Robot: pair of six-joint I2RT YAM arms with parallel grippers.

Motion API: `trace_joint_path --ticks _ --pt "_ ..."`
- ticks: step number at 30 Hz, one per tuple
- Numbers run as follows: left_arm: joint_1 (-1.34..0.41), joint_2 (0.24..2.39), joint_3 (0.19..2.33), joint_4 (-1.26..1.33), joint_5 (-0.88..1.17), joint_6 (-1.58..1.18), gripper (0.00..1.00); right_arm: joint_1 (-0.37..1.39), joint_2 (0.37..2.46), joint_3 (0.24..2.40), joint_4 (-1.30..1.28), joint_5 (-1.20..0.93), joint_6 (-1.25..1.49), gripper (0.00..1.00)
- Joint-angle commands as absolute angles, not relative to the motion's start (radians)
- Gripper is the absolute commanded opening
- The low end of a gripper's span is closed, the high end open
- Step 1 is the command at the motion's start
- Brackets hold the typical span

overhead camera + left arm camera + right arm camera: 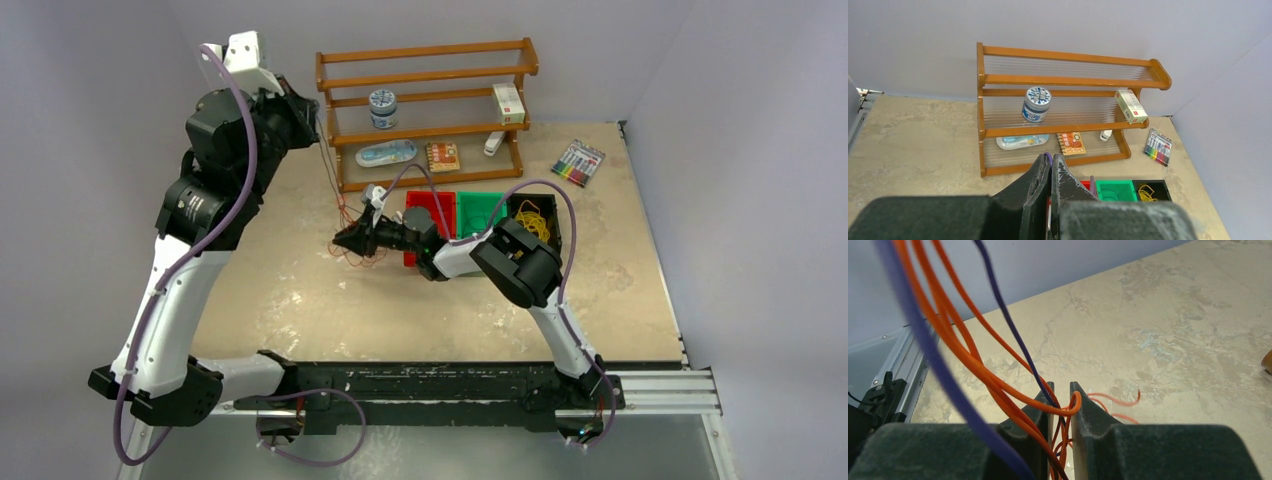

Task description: Untangle the cables

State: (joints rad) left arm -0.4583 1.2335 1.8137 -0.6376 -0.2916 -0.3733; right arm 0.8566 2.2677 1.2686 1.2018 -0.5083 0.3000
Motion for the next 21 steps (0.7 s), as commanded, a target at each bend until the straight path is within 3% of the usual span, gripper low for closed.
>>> trace_joint_path --ticks 1,8,21 --pt "-0.459 1.21 1.898 -0.515 -0.323 -0.346 0.0 0.859 2.274 1.259 1.187 -0.509 0.307 0.17" --pt "-0.459 1.235 1.984 -0.545 -0.362 -0.307 0.0 0.859 2.296 1.245 1.197 -0.509 0.32 0.05" --pt "-0.459 1.255 2.108 -0.57 -0.478 -0.236 0.0 0.859 2.337 1.226 1.214 -0.518 0.332 0.01"
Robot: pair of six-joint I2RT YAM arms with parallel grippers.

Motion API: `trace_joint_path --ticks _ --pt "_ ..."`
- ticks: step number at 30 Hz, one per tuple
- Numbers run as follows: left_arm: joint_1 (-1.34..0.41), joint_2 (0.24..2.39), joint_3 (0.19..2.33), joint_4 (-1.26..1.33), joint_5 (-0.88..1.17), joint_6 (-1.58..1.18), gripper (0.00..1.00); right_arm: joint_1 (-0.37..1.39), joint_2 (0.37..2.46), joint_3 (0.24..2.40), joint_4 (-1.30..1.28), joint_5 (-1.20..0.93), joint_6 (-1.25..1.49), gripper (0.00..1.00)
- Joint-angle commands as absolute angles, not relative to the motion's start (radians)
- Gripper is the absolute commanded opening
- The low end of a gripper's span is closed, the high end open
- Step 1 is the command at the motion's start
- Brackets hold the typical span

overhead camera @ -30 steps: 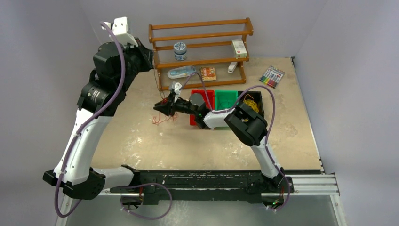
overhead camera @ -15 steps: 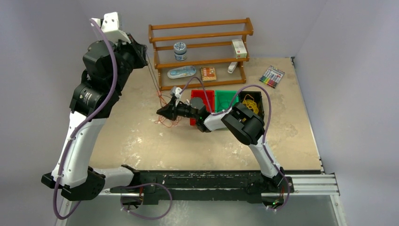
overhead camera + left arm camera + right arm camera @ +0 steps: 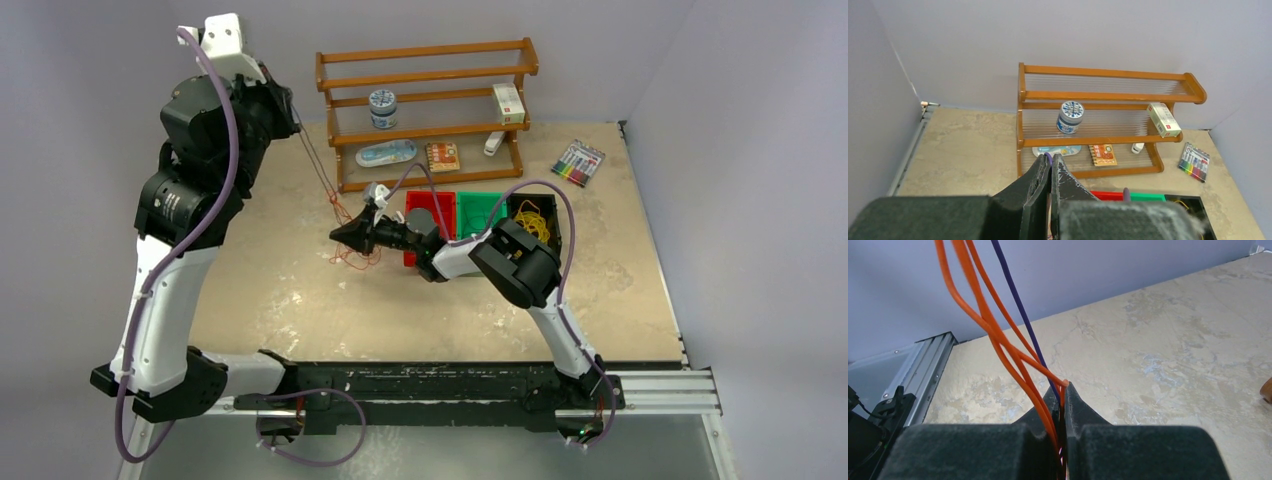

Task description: Untangle the cables

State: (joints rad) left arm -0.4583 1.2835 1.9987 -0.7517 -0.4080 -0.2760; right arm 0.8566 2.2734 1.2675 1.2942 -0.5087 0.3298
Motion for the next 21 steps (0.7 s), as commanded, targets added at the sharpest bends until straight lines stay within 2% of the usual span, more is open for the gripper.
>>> trace_joint_path --ticks 1,13,17,21 --pt "-0.459 1.256 2.115 -0.571 -0.483 -0.233 0.0 0.859 2.339 1.224 1.213 -0.518 0.333 0.01" --pt "-0.46 1.282 2.219 -0.593 -0.56 -0.15 0.0 0.859 2.347 1.208 1.198 -0.512 0.33 0.0" --pt "-0.459 1.299 2.282 -0.616 -0.576 -0.117 0.0 0.859 2.347 1.209 1.192 -0.511 0.328 0.07" --pt "-0.459 1.284 2.256 -0.606 -0.557 -0.127 0.0 0.859 2.333 1.201 1.193 -0.514 0.326 0.11"
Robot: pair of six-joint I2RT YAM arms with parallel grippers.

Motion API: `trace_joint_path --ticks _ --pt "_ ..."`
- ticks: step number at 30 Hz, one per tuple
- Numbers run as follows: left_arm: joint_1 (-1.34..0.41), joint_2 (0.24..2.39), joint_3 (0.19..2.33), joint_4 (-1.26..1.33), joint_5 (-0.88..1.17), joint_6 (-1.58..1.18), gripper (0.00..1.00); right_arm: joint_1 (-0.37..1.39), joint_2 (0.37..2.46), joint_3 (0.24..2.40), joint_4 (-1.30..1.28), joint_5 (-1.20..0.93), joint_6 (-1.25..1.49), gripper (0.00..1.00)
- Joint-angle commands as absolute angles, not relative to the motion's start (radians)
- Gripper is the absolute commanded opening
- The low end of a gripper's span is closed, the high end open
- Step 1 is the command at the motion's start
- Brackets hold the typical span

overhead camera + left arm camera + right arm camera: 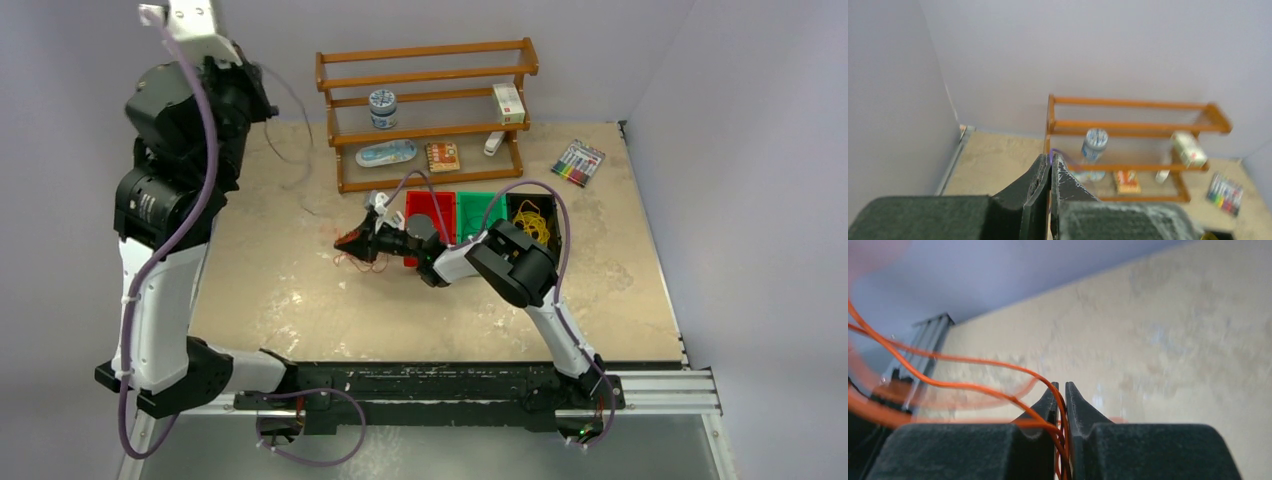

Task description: Untangle the cables

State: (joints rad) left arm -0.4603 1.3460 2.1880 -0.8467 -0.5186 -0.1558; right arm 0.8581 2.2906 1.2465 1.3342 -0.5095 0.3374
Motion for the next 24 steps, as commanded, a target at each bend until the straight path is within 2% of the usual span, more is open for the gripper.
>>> trace_joint_path --ticks 1,11,13,18,24 --pt "-0.459 1.278 2.233 -0.607 -0.545 -0.135 0.0 0.858 2.323 1.197 1.192 -0.516 0.327 0.12" --pt "-0.459 1.24 2.103 -0.588 -0.502 -0.177 0.0 0.859 2.226 1.192 1.154 -0.531 0.302 0.11" --pt "-0.459 1.239 2.097 -0.59 -0.502 -0.174 0.0 0.859 2.21 1.205 1.132 -0.535 0.29 0.17" --pt "-0.459 1.226 2.066 -0.586 -0.503 -0.178 0.0 0.859 2.13 1.193 1.101 -0.529 0.267 0.43" --pt "-0.459 1.204 2.022 -0.564 -0.501 -0.185 0.0 0.858 1.989 1.134 1.053 -0.483 0.201 0.6"
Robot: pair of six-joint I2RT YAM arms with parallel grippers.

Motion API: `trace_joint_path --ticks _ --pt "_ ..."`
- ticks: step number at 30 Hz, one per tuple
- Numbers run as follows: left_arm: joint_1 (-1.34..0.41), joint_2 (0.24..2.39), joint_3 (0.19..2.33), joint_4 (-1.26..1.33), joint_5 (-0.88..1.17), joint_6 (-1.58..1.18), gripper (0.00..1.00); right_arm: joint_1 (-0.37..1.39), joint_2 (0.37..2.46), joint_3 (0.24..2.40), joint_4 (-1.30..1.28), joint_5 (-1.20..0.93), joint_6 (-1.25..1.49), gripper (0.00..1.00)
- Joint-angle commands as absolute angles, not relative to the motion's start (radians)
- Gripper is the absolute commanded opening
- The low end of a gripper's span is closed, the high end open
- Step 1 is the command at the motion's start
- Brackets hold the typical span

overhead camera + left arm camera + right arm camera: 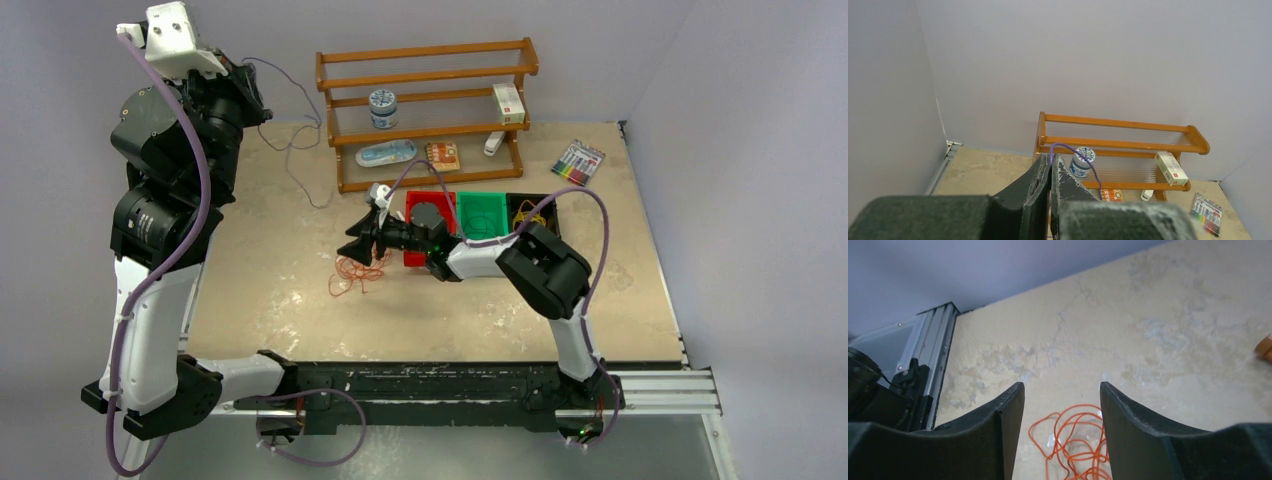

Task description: Untangle the cables

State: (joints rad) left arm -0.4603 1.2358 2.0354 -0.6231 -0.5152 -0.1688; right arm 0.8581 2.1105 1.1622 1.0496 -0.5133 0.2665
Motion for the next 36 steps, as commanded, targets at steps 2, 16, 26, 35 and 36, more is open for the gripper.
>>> trace_joint_path --ticks 2,16,26,35,36 --pt "-0.458 1.199 2.009 -0.557 -0.492 -0.188 0.0 0.859 1.943 1.104 1.045 -0.464 0.188 0.63" --pt "-0.459 1.203 1.924 -0.519 -0.401 -0.221 0.0 0.858 1.589 0.876 1.002 -0.26 0.129 0.72" --pt "-0.459 1.264 1.912 -0.498 -0.289 -0.256 0.0 0.734 1.276 0.771 0.793 0.002 0.204 0.78" --pt "-0.46 1.394 1.942 -0.488 -0.19 -0.306 0.0 0.513 1.051 0.742 0.545 -0.061 0.274 0.79" --pt "-0.46 1.414 1.946 -0.488 -0.171 -0.314 0.0 0.488 1.024 0.739 0.53 -0.066 0.284 0.79"
